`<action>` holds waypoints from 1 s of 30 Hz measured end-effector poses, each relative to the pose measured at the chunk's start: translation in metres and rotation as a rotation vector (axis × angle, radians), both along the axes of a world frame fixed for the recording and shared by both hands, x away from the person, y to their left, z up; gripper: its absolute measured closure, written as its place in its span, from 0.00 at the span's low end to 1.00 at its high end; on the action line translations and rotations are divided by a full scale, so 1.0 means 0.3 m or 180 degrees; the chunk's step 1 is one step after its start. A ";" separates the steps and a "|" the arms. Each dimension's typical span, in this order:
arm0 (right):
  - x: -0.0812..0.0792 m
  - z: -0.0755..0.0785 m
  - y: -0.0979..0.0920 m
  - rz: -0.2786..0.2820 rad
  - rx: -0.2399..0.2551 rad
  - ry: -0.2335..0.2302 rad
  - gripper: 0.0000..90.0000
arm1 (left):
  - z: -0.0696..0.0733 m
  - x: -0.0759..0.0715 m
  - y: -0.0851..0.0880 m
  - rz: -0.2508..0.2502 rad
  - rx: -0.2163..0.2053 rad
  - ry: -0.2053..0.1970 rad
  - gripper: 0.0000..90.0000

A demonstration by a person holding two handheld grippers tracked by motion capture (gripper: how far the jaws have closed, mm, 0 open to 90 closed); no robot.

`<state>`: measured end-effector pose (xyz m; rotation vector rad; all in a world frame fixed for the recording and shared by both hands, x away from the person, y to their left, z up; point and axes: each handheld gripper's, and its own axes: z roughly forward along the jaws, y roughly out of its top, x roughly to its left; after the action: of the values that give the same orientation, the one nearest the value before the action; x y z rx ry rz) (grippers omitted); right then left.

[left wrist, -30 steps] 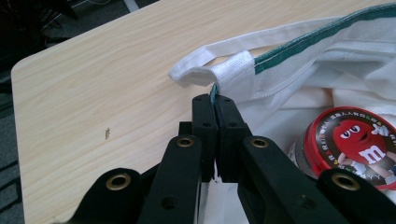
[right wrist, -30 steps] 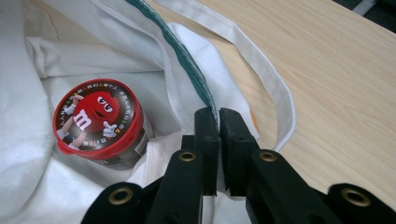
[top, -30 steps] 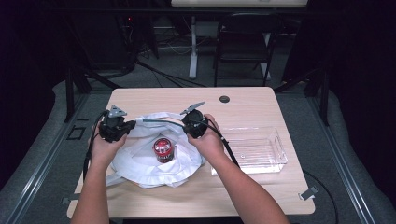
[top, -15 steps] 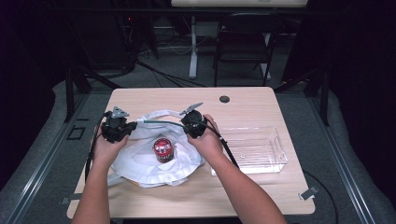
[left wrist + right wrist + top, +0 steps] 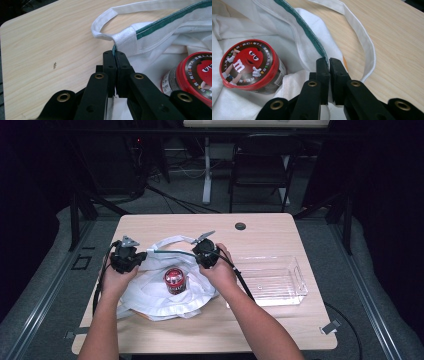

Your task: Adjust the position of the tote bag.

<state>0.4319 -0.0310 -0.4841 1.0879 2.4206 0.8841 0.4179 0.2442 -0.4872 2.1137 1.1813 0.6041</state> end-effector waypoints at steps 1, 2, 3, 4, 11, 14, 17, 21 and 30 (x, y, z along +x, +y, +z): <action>0.002 0.001 -0.001 0.0028 -0.0045 0.0024 0.96 | 0.001 0.001 0.002 -0.0020 0.0005 0.0031 0.99; 0.002 -0.001 0.000 0.0021 -0.0028 0.0027 0.96 | 0.000 0.001 0.002 -0.0020 0.0007 0.0041 0.99; 0.003 -0.002 0.000 0.0021 -0.0032 0.0031 0.96 | -0.001 0.002 0.002 -0.0013 0.0004 0.0045 0.99; 0.004 -0.003 0.000 0.0016 -0.0037 0.0031 0.96 | -0.006 0.003 0.001 0.0003 -0.0009 0.0023 0.99; 0.011 -0.012 0.002 0.0039 -0.0060 0.0060 0.96 | -0.019 0.010 0.001 0.0014 0.0000 0.0090 0.99; 0.012 -0.021 0.005 0.0028 -0.0065 0.0042 0.96 | -0.025 0.011 -0.002 0.0019 0.0045 0.0106 0.99; 0.017 -0.029 0.006 0.0027 -0.0081 0.0050 0.96 | -0.031 0.014 -0.007 0.0021 0.0063 0.0105 0.99; 0.021 -0.033 0.004 0.0031 -0.0101 0.0082 0.96 | -0.038 0.018 -0.009 0.0036 0.0070 0.0099 0.99; 0.023 -0.046 0.013 0.0023 -0.0121 0.0098 0.96 | -0.062 0.029 -0.014 0.0072 0.0131 0.0160 0.99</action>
<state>0.4387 -0.0271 -0.4979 1.0874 2.4575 0.8260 0.4264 0.2400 -0.5058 2.1641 1.2319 0.5933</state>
